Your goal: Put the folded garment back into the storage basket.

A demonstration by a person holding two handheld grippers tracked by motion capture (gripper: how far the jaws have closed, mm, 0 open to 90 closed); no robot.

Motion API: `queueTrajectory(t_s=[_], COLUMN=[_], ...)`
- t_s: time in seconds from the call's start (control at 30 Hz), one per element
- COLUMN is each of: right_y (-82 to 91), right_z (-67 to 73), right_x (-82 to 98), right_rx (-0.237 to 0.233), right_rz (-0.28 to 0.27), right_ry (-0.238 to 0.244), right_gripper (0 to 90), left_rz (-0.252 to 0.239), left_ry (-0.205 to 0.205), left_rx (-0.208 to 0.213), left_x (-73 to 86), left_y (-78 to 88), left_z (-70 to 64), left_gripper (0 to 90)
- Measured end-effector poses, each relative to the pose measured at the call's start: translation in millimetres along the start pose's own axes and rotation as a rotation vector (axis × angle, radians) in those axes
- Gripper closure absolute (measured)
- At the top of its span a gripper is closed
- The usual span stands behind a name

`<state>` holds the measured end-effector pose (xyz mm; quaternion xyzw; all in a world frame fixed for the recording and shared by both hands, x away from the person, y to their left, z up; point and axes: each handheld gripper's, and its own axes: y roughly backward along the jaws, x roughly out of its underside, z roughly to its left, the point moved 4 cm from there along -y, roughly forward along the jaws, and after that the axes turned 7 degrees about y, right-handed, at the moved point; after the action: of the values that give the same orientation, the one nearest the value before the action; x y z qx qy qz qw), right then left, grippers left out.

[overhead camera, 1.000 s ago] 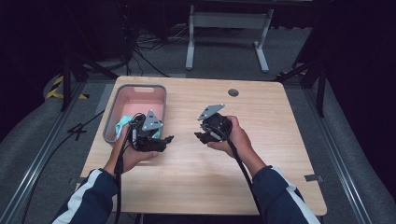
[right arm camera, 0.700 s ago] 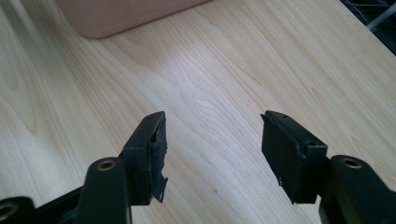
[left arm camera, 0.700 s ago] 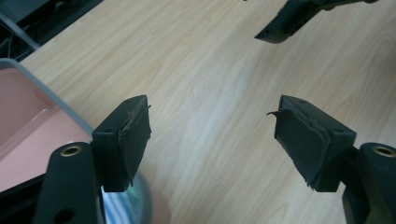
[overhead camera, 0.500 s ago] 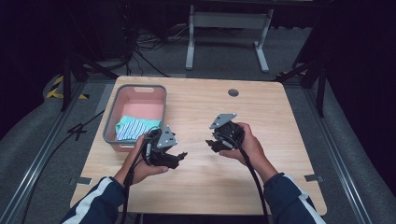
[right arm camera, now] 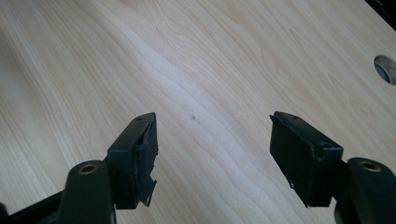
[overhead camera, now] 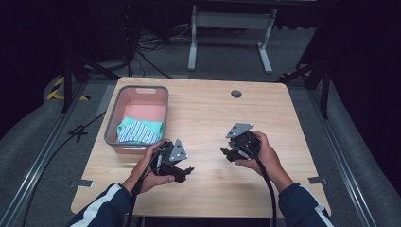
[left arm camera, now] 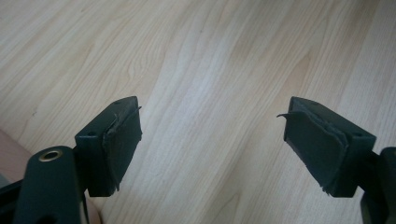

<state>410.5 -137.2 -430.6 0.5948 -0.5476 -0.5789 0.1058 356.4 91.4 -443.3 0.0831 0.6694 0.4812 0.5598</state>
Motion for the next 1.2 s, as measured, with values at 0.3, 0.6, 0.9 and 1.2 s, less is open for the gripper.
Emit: queueTrajectory(t_s=[0.3, 0.6, 0.9, 1.2], right_y=[2.8, 8.7, 15.4, 19.0], right_z=[1.4, 2.2, 2.7, 7.9], right_x=[29.5, 60.0, 101.8, 137.3], right_rx=[0.005, 0.004, -0.015, -0.052], right_rz=[-0.008, -0.021, -0.031, -0.06], right_ry=[-0.031, -0.065, -0.125, -0.191], right_gripper=[30.4, 29.7, 29.0, 27.7], left_rz=[0.039, 0.051, 0.069, 0.079], left_ry=[-0.013, -0.016, -0.017, 0.014], left_rx=[0.024, 0.05, 0.081, 0.107], left_x=[12.6, 22.6, 33.5, 47.7], left_y=[-12.8, -21.4, -29.6, -35.9], left_z=[-6.5, -10.5, -12.3, -9.8], left_gripper=[19.4, 18.7, 17.8, 17.6])
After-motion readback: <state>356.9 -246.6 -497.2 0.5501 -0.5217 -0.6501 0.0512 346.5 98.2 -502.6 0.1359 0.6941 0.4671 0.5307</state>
